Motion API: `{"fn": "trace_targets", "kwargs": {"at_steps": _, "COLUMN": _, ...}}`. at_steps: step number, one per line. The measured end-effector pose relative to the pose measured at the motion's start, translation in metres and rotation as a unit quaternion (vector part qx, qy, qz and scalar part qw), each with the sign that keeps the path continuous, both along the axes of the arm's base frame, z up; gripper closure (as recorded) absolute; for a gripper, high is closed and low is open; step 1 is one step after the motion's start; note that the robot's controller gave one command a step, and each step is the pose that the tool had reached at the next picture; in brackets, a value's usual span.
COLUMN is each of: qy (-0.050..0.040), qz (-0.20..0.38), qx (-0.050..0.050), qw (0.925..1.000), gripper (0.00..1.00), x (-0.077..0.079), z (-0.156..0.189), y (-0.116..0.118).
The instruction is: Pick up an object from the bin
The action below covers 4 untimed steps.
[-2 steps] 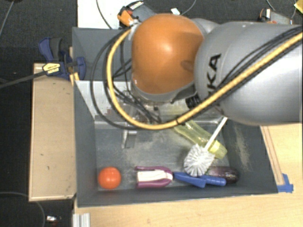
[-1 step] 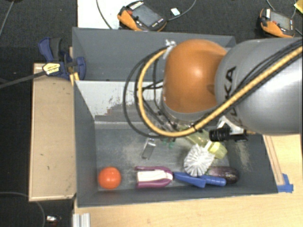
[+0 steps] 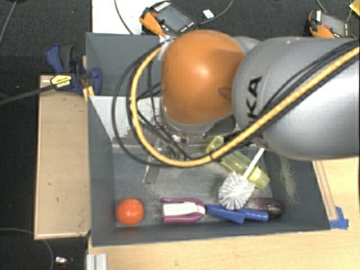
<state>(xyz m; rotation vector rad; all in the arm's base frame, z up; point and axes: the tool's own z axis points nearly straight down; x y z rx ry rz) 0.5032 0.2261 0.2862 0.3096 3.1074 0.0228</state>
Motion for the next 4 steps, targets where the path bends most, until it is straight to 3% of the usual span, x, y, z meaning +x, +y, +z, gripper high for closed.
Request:
{"fn": "trace_targets", "kwargs": {"at_steps": 1, "qy": 0.0036, "qz": -0.011, "qx": -0.001, "qw": 0.9999, "gripper": 0.00, "x": -0.001, "z": 0.004, "y": -0.014}}
{"fn": "trace_targets", "kwargs": {"at_steps": 2, "qy": -0.0014, "qz": 0.086, "qx": -0.002, "qw": 0.9963, "gripper": 0.00, "x": -0.024, "z": 0.089, "y": -0.024}}
{"fn": "trace_targets", "kwargs": {"at_steps": 3, "qy": 0.0031, "qz": -0.003, "qx": -0.004, "qw": 1.0000, "gripper": 1.00, "x": 0.014, "z": 0.097, "y": -0.115}}
{"fn": "trace_targets", "kwargs": {"at_steps": 4, "qy": 0.0032, "qz": -0.002, "qx": -0.004, "qw": 1.0000, "gripper": 1.00, "x": 0.014, "z": 0.097, "y": -0.114}}
